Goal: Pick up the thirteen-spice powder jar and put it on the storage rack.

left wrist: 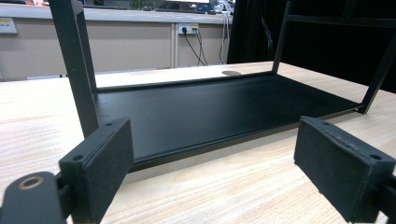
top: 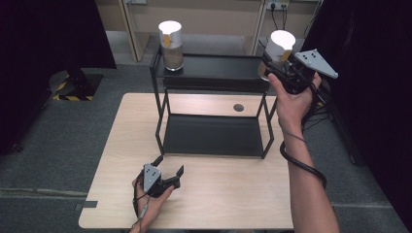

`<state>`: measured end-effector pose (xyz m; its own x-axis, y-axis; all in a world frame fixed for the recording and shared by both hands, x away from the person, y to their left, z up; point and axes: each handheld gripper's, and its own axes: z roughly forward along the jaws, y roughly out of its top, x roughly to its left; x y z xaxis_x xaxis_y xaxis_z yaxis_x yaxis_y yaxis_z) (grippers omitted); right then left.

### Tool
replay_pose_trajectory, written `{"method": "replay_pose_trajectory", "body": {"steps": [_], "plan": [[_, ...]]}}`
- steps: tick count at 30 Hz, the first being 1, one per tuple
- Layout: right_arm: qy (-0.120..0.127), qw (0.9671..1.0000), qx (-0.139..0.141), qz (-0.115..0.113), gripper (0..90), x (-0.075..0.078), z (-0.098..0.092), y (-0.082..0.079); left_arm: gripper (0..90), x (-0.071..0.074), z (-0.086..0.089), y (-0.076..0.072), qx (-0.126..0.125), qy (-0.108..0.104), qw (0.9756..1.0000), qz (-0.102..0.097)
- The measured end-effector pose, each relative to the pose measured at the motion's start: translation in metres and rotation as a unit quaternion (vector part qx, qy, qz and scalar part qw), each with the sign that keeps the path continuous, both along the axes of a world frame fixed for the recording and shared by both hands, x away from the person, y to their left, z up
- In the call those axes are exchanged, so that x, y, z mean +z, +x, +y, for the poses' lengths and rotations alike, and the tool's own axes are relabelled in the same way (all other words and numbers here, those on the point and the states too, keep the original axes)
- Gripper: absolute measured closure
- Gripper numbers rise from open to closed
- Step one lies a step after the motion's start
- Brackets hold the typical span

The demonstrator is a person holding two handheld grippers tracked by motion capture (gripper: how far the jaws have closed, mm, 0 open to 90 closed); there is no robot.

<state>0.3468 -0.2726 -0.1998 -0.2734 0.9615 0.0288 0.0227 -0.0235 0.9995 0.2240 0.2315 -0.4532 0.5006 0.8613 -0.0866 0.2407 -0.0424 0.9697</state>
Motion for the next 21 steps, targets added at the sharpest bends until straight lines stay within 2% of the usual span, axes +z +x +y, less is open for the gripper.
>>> {"method": "replay_pose_trajectory", "body": {"steps": [10, 21], "plan": [[-0.001, 0.9998, -0.013, 0.017, 30.8, 0.009, 0.002, 0.020, 11.2, 0.000, 0.000, 0.000, 0.000, 0.000, 1.0000, 0.001], [0.008, 0.9993, -0.022, 0.030, 30.8, 0.008, 0.000, 0.034, 11.2, 0.000, 0.000, 0.000, -0.001, -0.001, 1.0000, 0.000]]}}
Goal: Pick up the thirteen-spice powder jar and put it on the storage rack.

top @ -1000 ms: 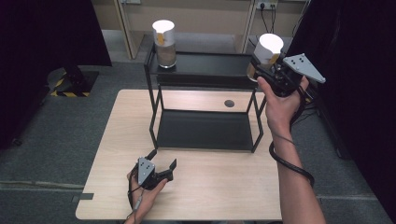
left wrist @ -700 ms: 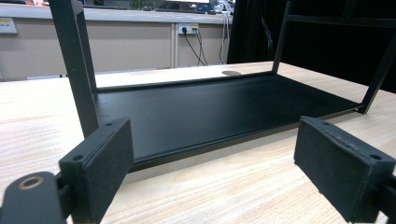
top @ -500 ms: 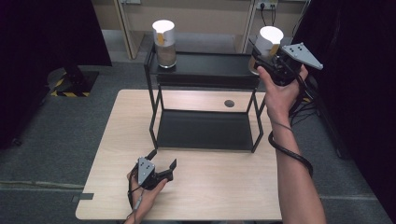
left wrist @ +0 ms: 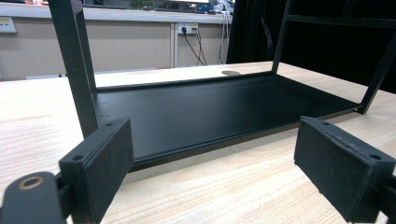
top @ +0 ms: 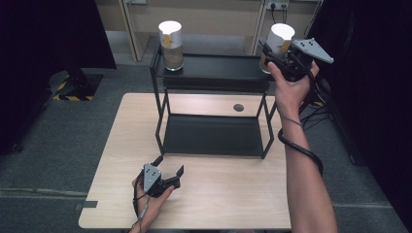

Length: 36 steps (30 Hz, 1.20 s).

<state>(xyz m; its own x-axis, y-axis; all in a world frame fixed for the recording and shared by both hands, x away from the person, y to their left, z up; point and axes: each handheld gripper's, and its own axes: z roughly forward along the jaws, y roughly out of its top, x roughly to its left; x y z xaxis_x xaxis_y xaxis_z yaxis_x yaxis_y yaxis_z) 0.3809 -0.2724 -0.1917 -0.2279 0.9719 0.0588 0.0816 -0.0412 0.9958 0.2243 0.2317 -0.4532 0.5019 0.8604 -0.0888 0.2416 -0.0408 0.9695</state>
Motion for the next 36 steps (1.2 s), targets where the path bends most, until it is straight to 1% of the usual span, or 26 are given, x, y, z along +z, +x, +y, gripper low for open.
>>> {"method": "replay_pose_trajectory", "body": {"steps": [15, 19, 32, 36], "plan": [[-0.008, 0.9997, -0.006, 0.020, 30.7, 0.000, 0.004, 0.015, 11.2, 0.000, 0.000, 0.000, -0.001, 0.000, 1.0000, 0.001], [-0.007, 0.9996, -0.009, 0.026, 30.7, -0.002, 0.004, 0.018, 11.2, 0.000, 0.000, 0.001, -0.001, -0.001, 1.0000, 0.001], [-0.019, 0.9995, -0.008, 0.024, 30.4, -0.002, 0.007, 0.019, 11.2, 0.000, 0.000, 0.000, -0.001, 0.000, 1.0000, 0.000], [-0.014, 0.9995, -0.010, 0.025, 28.8, -0.002, 0.007, 0.019, 11.2, 0.000, 0.000, 0.000, 0.000, -0.001, 1.0000, 0.000]]}}
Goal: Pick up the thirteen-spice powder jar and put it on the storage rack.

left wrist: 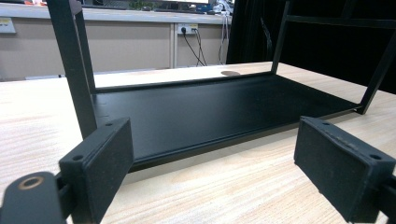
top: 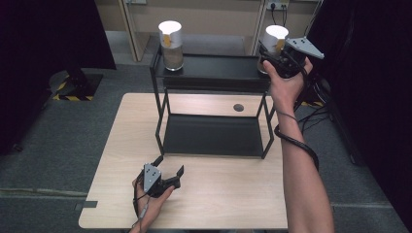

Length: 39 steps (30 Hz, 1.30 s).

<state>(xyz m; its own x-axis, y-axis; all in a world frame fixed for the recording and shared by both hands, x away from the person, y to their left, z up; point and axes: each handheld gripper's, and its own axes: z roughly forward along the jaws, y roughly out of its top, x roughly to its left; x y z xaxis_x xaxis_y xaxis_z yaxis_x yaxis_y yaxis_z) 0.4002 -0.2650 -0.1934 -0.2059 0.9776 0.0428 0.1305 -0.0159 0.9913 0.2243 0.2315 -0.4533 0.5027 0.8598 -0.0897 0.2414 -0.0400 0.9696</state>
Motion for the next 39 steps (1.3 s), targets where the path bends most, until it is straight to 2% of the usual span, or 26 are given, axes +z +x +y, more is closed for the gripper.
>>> {"method": "replay_pose_trajectory", "body": {"steps": [9, 12, 14, 31, 39], "plan": [[0.012, 0.9999, -0.007, -0.006, 16.0, 0.001, 0.002, -0.004, 11.2, 0.000, 0.000, 0.000, 0.000, -0.001, 1.0000, 0.000], [0.008, 0.9999, -0.005, -0.003, 14.4, 0.003, 0.003, -0.006, 11.2, 0.000, 0.000, 0.000, 0.001, -0.001, 1.0000, 0.000], [0.019, 0.9998, -0.006, -0.004, 13.1, 0.002, 0.003, -0.008, 11.2, 0.000, 0.000, 0.000, 0.001, -0.001, 1.0000, 0.000], [0.012, 0.9999, 0.003, -0.007, 11.0, 0.002, 0.004, -0.027, 11.3, 0.000, 0.000, 0.000, 0.001, 0.000, 1.0000, -0.001], [0.024, 0.9997, 0.005, -0.008, 10.8, -0.006, 0.000, -0.038, 11.2, 0.000, -0.001, -0.001, 0.001, 0.001, 1.0000, -0.002]]}}
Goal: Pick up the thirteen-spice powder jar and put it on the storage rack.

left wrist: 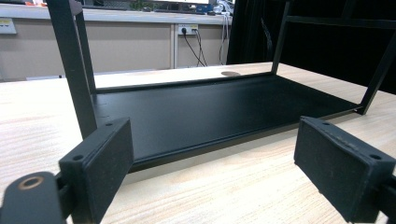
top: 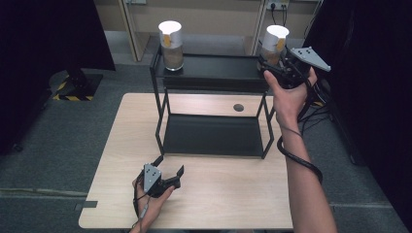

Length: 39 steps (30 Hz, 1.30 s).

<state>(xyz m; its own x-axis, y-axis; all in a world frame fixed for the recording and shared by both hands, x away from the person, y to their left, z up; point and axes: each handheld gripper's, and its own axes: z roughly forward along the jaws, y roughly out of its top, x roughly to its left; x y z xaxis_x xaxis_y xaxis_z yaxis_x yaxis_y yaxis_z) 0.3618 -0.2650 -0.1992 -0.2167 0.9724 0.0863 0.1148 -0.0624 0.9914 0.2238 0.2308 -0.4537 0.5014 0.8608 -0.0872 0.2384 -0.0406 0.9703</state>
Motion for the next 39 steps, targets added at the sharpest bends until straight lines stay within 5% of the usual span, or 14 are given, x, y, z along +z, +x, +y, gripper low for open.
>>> {"method": "replay_pose_trajectory", "body": {"steps": [39], "plan": [[-0.012, 0.9994, 0.030, -0.013, 10.2, -0.032, -0.003, -0.043, 11.2, 0.000, 0.000, 0.000, 0.000, -0.001, 1.0000, -0.001]]}}
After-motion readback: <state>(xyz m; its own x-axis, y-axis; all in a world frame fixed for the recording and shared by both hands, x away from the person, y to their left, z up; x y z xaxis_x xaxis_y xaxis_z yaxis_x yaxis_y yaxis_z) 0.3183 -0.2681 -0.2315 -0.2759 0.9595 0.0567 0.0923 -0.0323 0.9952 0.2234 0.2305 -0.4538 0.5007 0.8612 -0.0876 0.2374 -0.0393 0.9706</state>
